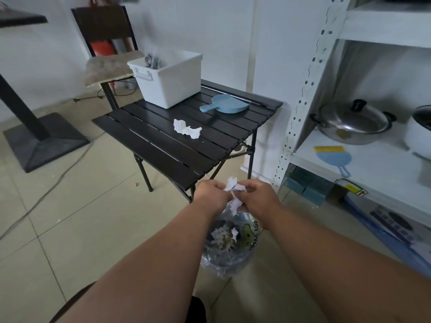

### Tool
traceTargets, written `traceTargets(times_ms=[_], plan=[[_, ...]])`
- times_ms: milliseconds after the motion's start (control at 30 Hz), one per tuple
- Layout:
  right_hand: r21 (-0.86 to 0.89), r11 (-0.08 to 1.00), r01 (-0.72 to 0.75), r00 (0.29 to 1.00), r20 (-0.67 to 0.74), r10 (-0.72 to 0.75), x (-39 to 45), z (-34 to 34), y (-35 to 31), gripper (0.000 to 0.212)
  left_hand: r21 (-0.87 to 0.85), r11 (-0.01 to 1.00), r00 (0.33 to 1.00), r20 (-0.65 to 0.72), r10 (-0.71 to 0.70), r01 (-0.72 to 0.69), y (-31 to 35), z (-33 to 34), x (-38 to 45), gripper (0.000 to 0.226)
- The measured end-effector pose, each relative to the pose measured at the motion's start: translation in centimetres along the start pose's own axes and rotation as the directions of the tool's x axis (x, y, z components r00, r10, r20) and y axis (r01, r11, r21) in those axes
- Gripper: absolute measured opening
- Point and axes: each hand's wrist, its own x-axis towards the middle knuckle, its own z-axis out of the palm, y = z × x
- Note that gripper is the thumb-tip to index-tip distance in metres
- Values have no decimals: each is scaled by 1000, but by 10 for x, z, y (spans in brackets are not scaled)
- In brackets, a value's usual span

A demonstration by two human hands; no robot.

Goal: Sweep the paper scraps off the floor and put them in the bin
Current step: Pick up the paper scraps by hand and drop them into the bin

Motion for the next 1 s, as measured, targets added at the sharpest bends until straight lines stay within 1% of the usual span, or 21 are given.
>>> traceTargets(times_ms=[133,200,267,333,467,567,667,767,900,1000], plan=[[-44,999,-33,999,41,35,4,1,9,37,112,993,999,-27,-21,23,-3,-5,7,15],[-59,997,-44,998,51,47,4,0,13,43,134,990,999,-28,-37,40,-5,-7,8,24],[-108,994,-24,999,30,27,5,-2,15,42,144,988,999,-29,-42,46,-6,-7,8,35],[-152,988,-3,1000,10,4,5,-5,16,38,147,988,999,-32,-38,42,-7,-5,8,40],[-130,991,9,1000,6,-9,4,-11,17,19,109,993,999,-31,-38,41,-4,1,3,36],[-113,994,12,1000,9,-11,-3,-19,16,15,75,997,1000,0,-22,22,0,10,-2,33],[-101,995,23,1000,-10,-24,-12,-37,16,14,57,998,998,63,24,-27,7,28,-8,35],[-137,990,28,998,-48,-35,-23,-67,22,14,66,991,980,169,107,-120,17,57,-18,40],[-173,985,-17,991,-133,-6,-36,-129,46,18,140,950,927,296,229,-279,28,116,-34,46],[-196,978,-68,982,-187,31,-44,-178,71,20,250,868,862,400,311,-429,29,162,-44,53]])
